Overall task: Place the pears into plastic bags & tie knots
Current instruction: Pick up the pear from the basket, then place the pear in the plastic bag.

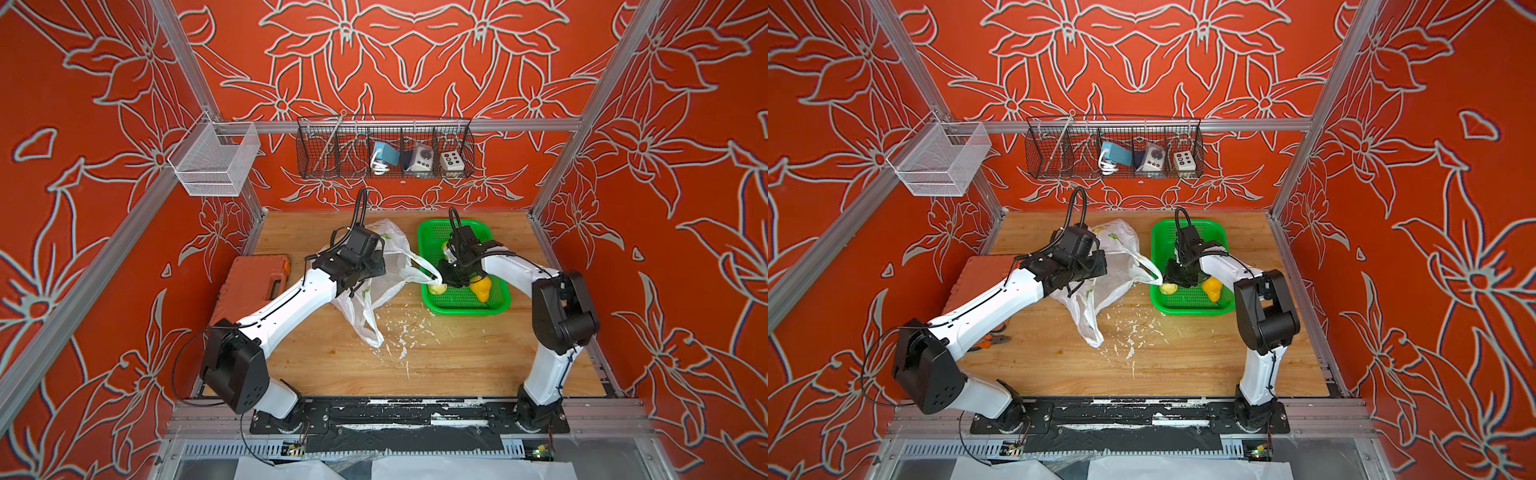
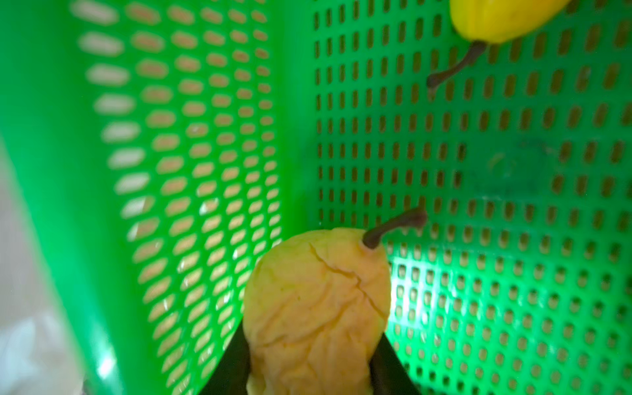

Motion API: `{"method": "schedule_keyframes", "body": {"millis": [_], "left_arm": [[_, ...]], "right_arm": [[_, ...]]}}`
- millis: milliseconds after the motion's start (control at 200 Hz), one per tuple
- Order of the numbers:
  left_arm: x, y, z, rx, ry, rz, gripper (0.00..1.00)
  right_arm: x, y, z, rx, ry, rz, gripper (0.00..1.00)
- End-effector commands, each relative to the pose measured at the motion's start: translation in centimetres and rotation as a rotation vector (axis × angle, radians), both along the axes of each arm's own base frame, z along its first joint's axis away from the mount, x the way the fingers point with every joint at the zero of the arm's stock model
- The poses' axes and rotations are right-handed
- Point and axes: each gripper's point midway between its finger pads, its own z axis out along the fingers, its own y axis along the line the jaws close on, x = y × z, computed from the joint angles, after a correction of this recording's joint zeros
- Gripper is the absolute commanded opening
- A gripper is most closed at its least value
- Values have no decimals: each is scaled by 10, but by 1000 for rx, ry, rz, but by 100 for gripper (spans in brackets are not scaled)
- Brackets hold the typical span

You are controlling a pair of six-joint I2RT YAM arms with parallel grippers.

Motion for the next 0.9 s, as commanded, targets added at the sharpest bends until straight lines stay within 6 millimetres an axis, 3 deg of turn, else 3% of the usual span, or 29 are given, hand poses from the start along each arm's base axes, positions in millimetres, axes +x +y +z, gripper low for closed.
{"method": "schedule_keyframes", "body": {"millis": [0, 190, 330, 435, 605, 736, 896], "left_arm": [[11, -3, 13, -42, -23, 5, 0], [15, -7, 19, -51, -21, -16, 0], [17, -14, 22, -86, -10, -32, 0], [18, -19, 24, -104, -4, -38, 0], [18, -24, 28, -133, 1, -51, 0], [17, -19, 26, -99, -5, -47, 0], [17, -17, 17, -88, 2, -44, 0]], "right_arm": [[-16, -3, 71, 76, -142, 1, 21], [-71, -4, 158, 237, -307, 44, 20], [-108, 27, 214, 338, -434, 193, 19], [-121, 63, 233, 381, -489, 306, 19], [-97, 99, 231, 405, -512, 323, 16], [-90, 85, 246, 350, -577, 277, 15], [-118, 51, 292, 324, -691, 272, 16]]}}
